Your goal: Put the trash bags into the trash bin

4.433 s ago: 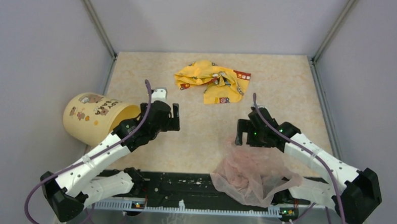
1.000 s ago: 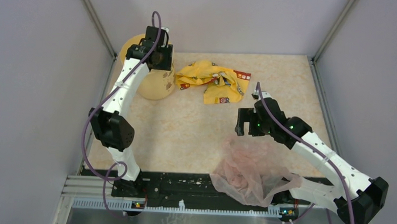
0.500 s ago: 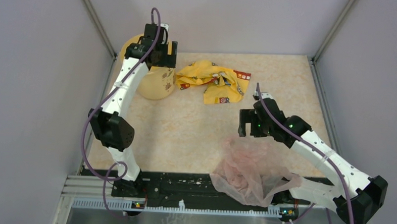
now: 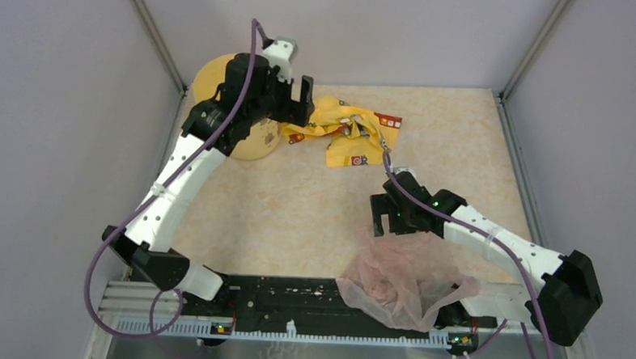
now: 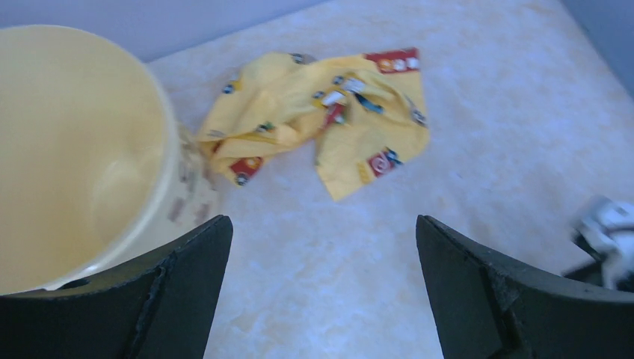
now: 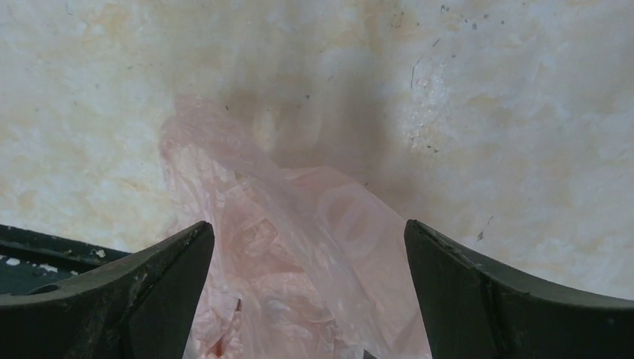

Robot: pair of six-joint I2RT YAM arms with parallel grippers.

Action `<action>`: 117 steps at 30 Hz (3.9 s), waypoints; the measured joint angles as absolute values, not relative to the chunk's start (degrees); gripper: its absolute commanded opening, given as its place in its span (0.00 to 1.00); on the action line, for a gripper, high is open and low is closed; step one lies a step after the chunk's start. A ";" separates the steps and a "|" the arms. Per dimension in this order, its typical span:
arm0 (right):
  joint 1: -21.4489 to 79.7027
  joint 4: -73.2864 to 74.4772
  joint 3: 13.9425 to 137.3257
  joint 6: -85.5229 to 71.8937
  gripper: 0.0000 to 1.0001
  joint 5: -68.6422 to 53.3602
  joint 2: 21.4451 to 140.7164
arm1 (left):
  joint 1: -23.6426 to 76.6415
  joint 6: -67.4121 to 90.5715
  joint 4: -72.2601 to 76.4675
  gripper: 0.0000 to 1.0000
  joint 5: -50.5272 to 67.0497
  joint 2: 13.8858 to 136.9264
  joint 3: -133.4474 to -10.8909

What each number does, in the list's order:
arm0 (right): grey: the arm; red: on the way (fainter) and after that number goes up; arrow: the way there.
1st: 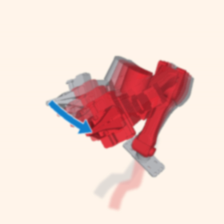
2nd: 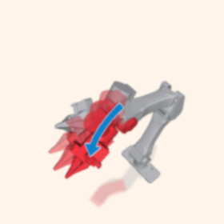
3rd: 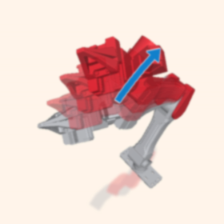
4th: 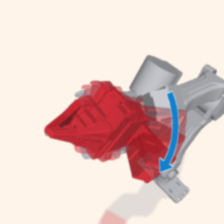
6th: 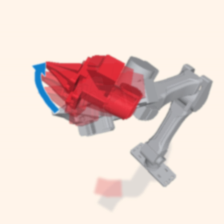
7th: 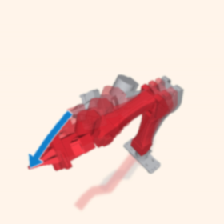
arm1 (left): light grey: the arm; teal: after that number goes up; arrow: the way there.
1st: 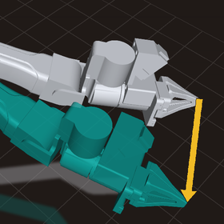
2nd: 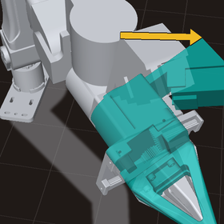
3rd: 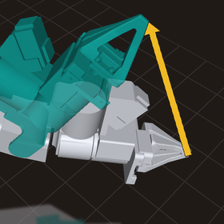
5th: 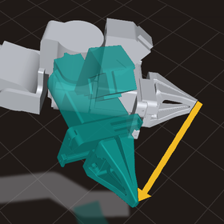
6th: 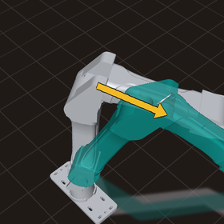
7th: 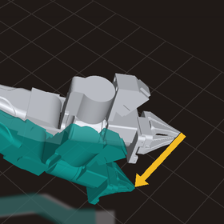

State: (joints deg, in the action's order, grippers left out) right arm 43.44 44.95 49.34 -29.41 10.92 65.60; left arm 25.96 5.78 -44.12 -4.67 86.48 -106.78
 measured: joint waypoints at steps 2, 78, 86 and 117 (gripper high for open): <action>43.62 43.66 48.03 -30.22 0.95 11.33 67.05 | 29.76 6.68 -42.41 0.98 -1.58 82.72 -101.78; 49.04 27.11 69.71 -14.33 0.57 -2.28 77.80 | 34.81 9.87 -12.93 0.00 18.13 67.44 -51.66; 49.12 33.54 69.71 -20.32 0.95 10.26 76.40 | 34.74 17.23 -17.08 0.00 2.17 67.44 -51.51; 22.35 26.92 36.69 -40.75 0.75 7.35 61.76 | 28.91 21.08 -18.52 0.00 0.54 67.42 -50.13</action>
State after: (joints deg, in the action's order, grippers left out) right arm 22.35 26.92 36.69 -40.75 7.35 61.76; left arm 28.91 21.08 -18.52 0.54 67.42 -50.13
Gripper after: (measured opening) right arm 0.759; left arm 0.007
